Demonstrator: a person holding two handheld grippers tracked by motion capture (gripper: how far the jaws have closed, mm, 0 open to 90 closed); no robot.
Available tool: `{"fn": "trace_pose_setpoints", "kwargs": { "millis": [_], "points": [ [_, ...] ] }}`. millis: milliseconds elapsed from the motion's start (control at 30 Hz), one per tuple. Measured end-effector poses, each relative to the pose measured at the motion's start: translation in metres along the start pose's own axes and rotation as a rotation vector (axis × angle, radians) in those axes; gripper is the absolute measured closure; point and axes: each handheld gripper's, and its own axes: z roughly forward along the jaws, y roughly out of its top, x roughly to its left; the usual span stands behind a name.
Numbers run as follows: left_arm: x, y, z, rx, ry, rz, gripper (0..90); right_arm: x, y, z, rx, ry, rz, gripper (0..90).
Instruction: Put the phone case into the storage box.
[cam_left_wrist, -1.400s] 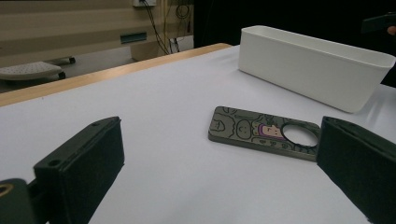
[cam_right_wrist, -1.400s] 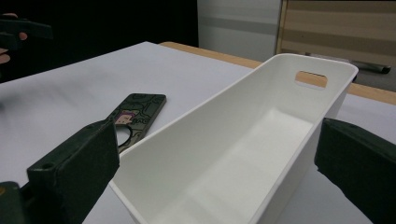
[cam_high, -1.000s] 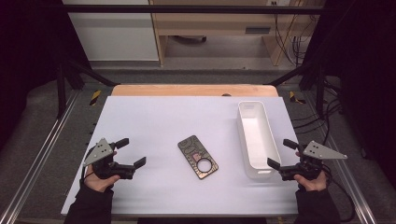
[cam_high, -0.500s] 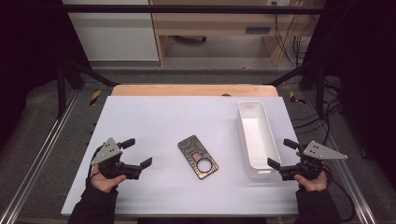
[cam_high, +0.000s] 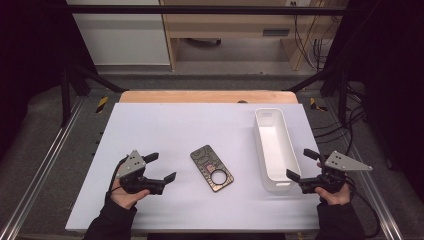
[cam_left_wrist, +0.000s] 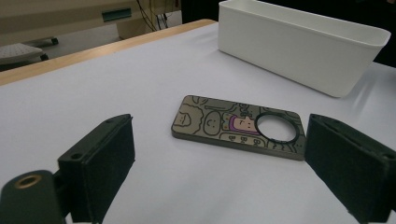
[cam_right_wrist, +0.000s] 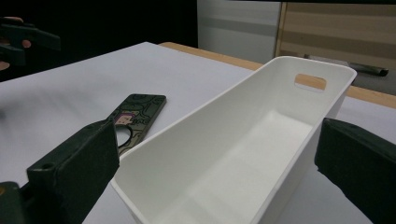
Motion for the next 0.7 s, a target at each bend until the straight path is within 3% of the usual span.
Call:
{"fn": "trace_pose_setpoints", "kwargs": {
  "millis": [433,700],
  "points": [
    [-0.019,-0.002,0.022,0.070,-0.011,-0.018,24.6,0.001,0.000,0.001,0.001,0.002,0.001,0.5],
    [-0.030,-0.005,0.039,0.142,-0.030,-0.011,44.0,0.001,-0.001,0.002,0.006,0.002,-0.001,0.5]
  ]
}}
